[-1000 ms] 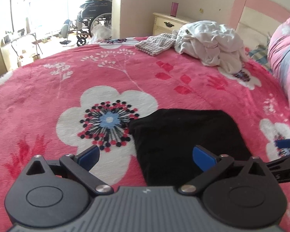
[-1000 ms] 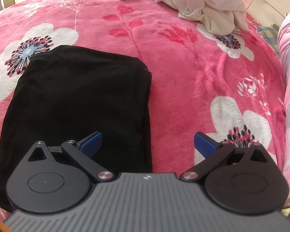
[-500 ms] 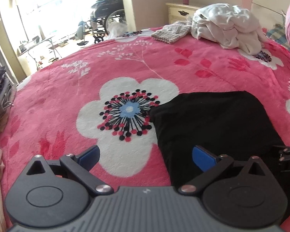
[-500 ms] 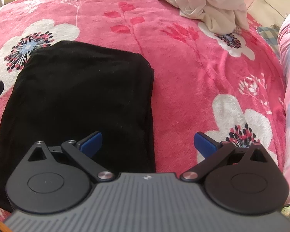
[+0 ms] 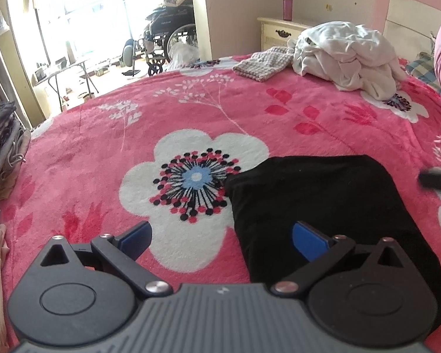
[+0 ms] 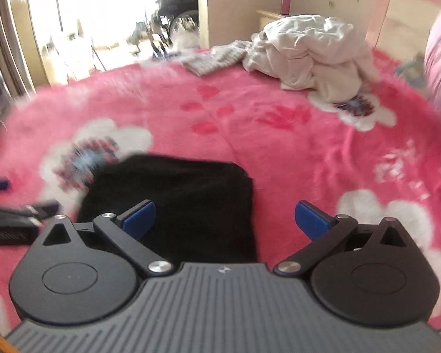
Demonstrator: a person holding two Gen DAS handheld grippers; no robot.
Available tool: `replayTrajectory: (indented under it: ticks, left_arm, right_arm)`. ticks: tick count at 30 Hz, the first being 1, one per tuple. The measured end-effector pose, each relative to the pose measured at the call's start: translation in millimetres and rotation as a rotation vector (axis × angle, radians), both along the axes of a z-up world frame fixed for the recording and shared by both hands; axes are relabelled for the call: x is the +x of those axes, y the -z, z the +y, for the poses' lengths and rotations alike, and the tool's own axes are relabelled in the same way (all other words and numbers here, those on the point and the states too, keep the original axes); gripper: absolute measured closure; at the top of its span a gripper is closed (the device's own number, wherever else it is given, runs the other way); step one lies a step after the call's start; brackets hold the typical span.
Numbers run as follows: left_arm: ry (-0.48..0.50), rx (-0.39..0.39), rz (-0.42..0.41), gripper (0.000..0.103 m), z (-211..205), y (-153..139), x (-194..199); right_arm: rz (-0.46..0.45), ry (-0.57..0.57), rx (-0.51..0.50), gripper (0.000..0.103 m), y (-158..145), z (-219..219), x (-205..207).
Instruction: Fold clothes
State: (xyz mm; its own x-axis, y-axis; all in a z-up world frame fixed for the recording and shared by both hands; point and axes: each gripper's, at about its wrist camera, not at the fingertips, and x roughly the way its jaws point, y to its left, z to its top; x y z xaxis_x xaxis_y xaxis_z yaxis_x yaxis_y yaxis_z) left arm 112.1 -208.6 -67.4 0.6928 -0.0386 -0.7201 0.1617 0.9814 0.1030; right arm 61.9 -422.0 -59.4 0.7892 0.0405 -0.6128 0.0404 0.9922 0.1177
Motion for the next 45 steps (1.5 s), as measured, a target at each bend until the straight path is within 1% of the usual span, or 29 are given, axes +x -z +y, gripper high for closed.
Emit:
replayTrajectory:
  ticks: [3, 5, 6, 8, 9, 11, 14, 15, 17, 18, 22, 24, 28, 32, 41, 45]
  left_arm:
    - [0.001, -0.008, -0.011, 0.000, 0.1, -2.3, -1.0]
    - [0.000, -0.012, -0.016, 0.000, 0.2, -3.7, -1.2]
    - [-0.002, -0.016, -0.016, 0.000, 0.2, -4.2, -1.1]
    - [-0.005, -0.023, -0.015, 0.000, 0.6, -4.8, -1.1]
    - [-0.006, -0.023, -0.018, 0.000, 1.1, -5.1, -1.4]
    - [-0.008, -0.024, -0.025, 0.000, 2.0, -5.7, -1.8]
    - [-0.018, -0.029, -0.035, 0.000, 3.7, -7.0, -2.5]
    - [-0.018, -0.035, -0.039, 0.000, 4.4, -7.5, -2.5]
    - [-0.017, -0.049, -0.048, 0.000, 6.0, -8.6, -2.1]
    - [-0.016, -0.056, -0.052, 0.000, 6.8, -9.1, -1.9]
    - [0.004, -0.078, -0.054, 0.000, 8.9, -9.5, -1.1]
    - [-0.018, -0.098, -0.053, 0.000, 11.1, -9.0, -0.1]
    - [-0.064, -0.150, -0.066, 0.000, 18.5, -8.5, 1.9]
    - [-0.082, -0.172, -0.100, 0.000, 23.4, -9.7, 0.5]
    - [-0.101, -0.173, -0.049, 0.000, 24.6, -2.6, 7.0]
    - [-0.090, -0.183, -0.027, 0.000, 24.5, 3.3, 9.3]
  right_arm:
    - [-0.223, 0.020, 0.106, 0.001, -14.0, -7.5, -22.7]
    - [-0.316, 0.019, 0.114, 0.001, -12.4, -9.0, -30.4]
    - [-0.304, 0.003, 0.113, 0.001, -10.9, -9.7, -29.3]
    - [-0.240, -0.037, 0.109, 0.001, -8.1, -11.2, -24.0]
    - [-0.246, -0.048, 0.111, 0.001, -8.5, -11.0, -25.4]
    - [-0.302, -0.061, 0.116, 0.001, -10.8, -10.3, -31.4]
    - [-0.429, -0.075, 0.114, 0.001, -14.8, -9.9, -42.0]
    - [-0.412, -0.082, 0.108, 0.001, -14.8, -8.6, -40.3]
    - [-0.331, -0.088, 0.115, 0.001, -11.0, -6.0, -33.9]
    - [-0.312, -0.086, 0.122, 0.001, -9.1, -5.5, -33.0]
    - [-0.334, -0.087, 0.116, 0.001, -10.4, -5.2, -34.8]
    - [-0.327, -0.092, 0.107, 0.001, -11.3, -3.7, -34.5]
    - [-0.273, -0.115, 0.109, 0.001, -1.7, 1.5, -35.0]
    - [-0.277, -0.130, 0.090, 0.001, -1.9, 3.8, -36.5]
    - [-0.272, -0.160, 0.096, 0.001, -0.2, 2.0, -35.3]
    - [-0.268, -0.168, 0.089, 0.001, 0.6, 2.3, -34.5]
